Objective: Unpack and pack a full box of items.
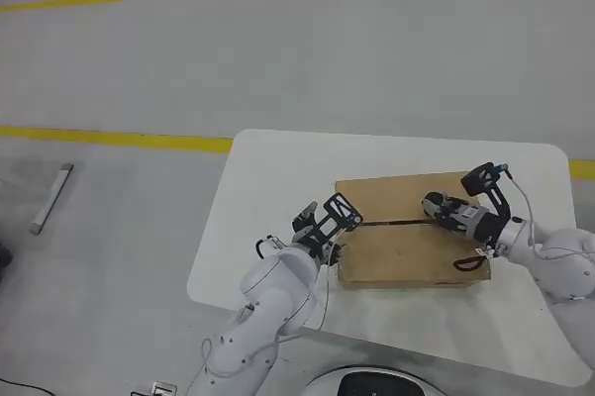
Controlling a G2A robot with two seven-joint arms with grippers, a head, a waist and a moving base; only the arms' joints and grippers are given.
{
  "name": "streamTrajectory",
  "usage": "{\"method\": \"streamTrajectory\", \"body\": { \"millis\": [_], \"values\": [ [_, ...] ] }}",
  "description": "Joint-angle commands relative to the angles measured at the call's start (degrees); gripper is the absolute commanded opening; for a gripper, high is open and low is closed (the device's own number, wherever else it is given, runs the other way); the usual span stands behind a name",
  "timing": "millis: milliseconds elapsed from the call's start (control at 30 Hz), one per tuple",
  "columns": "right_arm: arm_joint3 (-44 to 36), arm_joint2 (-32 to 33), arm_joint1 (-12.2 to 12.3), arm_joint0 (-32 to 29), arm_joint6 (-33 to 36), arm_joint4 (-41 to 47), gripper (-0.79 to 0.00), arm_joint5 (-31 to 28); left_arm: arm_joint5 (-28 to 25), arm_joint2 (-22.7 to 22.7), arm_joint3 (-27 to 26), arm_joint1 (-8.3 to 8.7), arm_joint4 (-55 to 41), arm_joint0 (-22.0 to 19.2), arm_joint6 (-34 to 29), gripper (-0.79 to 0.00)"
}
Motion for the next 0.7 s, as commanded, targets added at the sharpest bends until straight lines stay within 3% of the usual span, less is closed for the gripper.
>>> {"method": "streamTrajectory", "body": {
  "millis": [0, 367, 667],
  "values": [
    [2.6, -1.5, -0.2, 1.4, -0.1, -0.3, -0.785, 0.5, 0.4, -0.1, 0.4, -0.08, 0.1, 0.0, -0.2, 0.000],
    [7.1, -4.1, -0.6, 4.9, 0.6, 0.4, -0.785, -0.3, 2.0, -1.8, 0.5, -0.25, 1.5, 0.3, -1.4, 0.000],
    [7.3, -4.3, -0.4, 5.5, 1.4, 0.7, -0.785, -1.5, 1.8, -6.4, -1.6, 0.63, 4.1, 5.2, -0.8, 0.000]
  ]
}}
